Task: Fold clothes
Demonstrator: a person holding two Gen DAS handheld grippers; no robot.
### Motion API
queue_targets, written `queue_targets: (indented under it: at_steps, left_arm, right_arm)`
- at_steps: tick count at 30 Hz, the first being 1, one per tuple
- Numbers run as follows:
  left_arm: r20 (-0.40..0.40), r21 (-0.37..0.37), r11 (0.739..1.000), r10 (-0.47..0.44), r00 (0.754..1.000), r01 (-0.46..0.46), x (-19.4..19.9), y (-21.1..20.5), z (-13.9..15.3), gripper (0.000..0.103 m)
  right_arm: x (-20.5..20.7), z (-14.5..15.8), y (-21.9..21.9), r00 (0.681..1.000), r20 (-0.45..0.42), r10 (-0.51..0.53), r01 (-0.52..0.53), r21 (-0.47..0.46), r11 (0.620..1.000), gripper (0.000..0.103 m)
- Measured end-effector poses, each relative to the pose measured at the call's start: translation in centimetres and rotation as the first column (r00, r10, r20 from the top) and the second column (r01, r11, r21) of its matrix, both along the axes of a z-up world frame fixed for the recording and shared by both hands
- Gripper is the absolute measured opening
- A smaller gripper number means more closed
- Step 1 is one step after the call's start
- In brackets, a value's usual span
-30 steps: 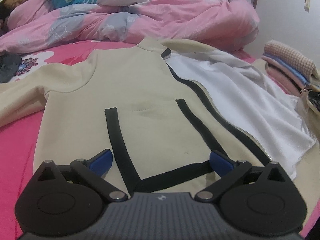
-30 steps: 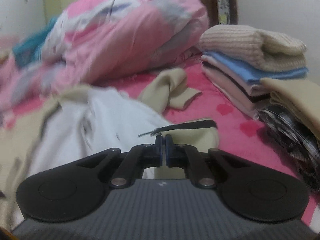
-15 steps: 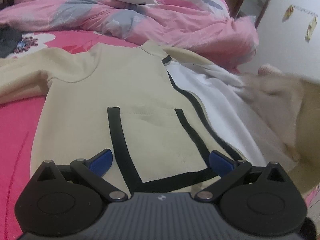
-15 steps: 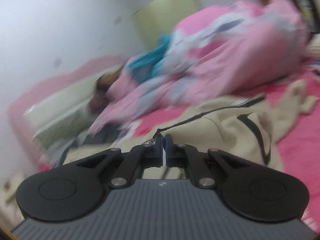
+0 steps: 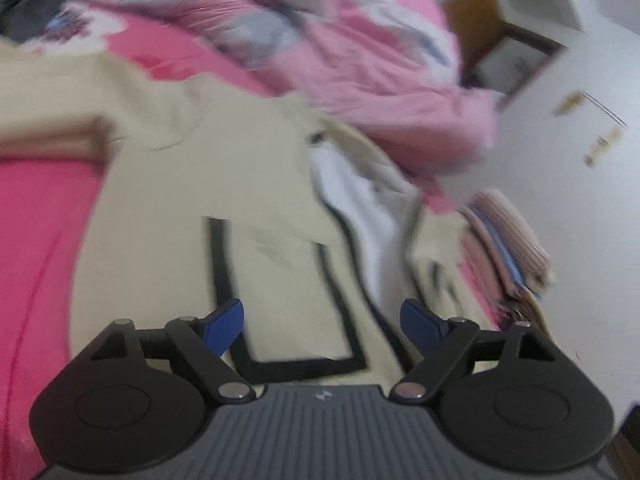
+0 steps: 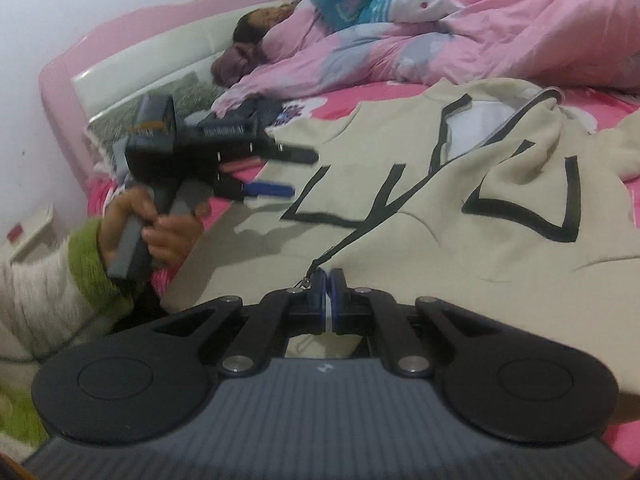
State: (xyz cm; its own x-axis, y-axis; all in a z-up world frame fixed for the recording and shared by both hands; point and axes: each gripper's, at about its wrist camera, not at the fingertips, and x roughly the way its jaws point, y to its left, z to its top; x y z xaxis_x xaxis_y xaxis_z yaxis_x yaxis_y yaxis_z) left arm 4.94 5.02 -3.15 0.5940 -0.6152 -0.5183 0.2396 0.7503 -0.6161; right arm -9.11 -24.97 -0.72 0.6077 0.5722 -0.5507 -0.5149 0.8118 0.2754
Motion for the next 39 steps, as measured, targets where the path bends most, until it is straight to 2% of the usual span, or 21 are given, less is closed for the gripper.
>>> queue_targets:
  at_steps: [4,6,8,10,12,17,21,25,26,29,31,32,34,36,38,39]
  left_arm:
    - [-0.033,-0.032,0.986,-0.162,0.986,0.161,-0.7,-2.8,0.1,0.078]
    - [-0.055,-0.041,0.973,-0.228,0.972,0.226,-1.0,-4.4,-0.2,0.07]
    - [-0.082,-0.02,0.963,-0.271,0.959,0.27,-1.0,-6.0,-0.8,0.058]
    - [-0.094,0.008,0.955,-0.296,0.951,0.298,-1.2,-7.2,-1.2,0.052]
    - [-0.085,0.075,0.947,-0.306,0.948,0.312,-1.8,-8.3,-1.5,0.042]
    - [-0.026,0.216,0.923,-0.321,0.947,0.319,-2.9,-10.0,-1.4,0.037]
    - [0.002,0.258,0.91,-0.337,0.941,0.325,-3.2,-10.4,-1.4,0.036]
    - [0.02,0.277,0.901,-0.353,0.935,0.334,-3.1,-10.9,-1.5,0.036]
    - [0.025,0.28,0.899,-0.356,0.934,0.336,-3.1,-11.0,-1.5,0.036]
    - [0.039,0.272,0.901,-0.361,0.932,0.337,-3.2,-10.8,-1.7,0.036]
    - [0.049,0.26,0.904,-0.363,0.93,0.339,-3.2,-10.7,-1.9,0.035]
    - [0.056,0.251,0.906,-0.365,0.929,0.341,-3.1,-10.5,-2.0,0.034]
    - [0.07,0.236,0.907,-0.374,0.925,0.349,-3.2,-10.2,-2.3,0.034]
    - [0.086,0.221,0.906,-0.386,0.919,0.36,-3.2,-9.9,-2.5,0.033]
    - [0.103,0.203,0.907,-0.394,0.913,0.369,-3.1,-9.5,-2.9,0.033]
    - [0.112,0.193,0.908,-0.397,0.911,0.372,-3.1,-9.4,-3.0,0.033]
  right_arm:
    - [-0.9,-0.7,0.3,0.999,-0.003,0.037,-0.037,-0.059,0.998,0.001]
    - [-1.3,-1.1,0.5,0.999,0.0,0.053,-0.053,-0.084,0.995,0.001]
    - [-1.6,-1.5,0.7,0.998,0.003,0.069,-0.069,-0.105,0.992,0.001]
    - [-1.7,-2.2,0.8,0.998,0.001,0.07,-0.069,-0.123,0.99,0.001]
    - [-1.8,-2.9,0.7,0.998,-0.011,0.057,-0.058,-0.128,0.99,0.001]
    - [-3.1,-3.6,-0.7,0.998,-0.045,-0.052,0.049,-0.057,0.997,0.004]
    - [-5.9,-2.4,-4.2,0.982,-0.012,-0.188,0.189,0.034,0.981,0.005]
    - [-7.2,-0.7,-9.6,0.912,-0.021,-0.41,0.41,0.09,0.907,0.008]
    - [-7.1,-0.2,-10.6,0.898,-0.025,-0.438,0.438,0.102,0.893,0.009]
    - [-4.6,2.1,-12.2,0.881,-0.011,-0.473,0.47,0.136,0.872,0.015]
    - [-1.1,4.0,-12.0,0.887,-0.009,-0.462,0.456,0.179,0.872,0.028]
    - [1.3,4.5,-11.7,0.892,-0.029,-0.451,0.447,0.204,0.871,0.034]
    - [6.1,5.5,-11.2,0.902,-0.071,-0.427,0.43,0.255,0.866,0.038]
    - [11.3,6.0,-10.5,0.906,-0.12,-0.407,0.424,0.269,0.865,0.046]
    - [17.7,5.7,-9.9,0.884,-0.182,-0.431,0.466,0.26,0.846,0.048]
    - [20.3,5.2,-10.1,0.861,-0.206,-0.466,0.506,0.252,0.825,0.048]
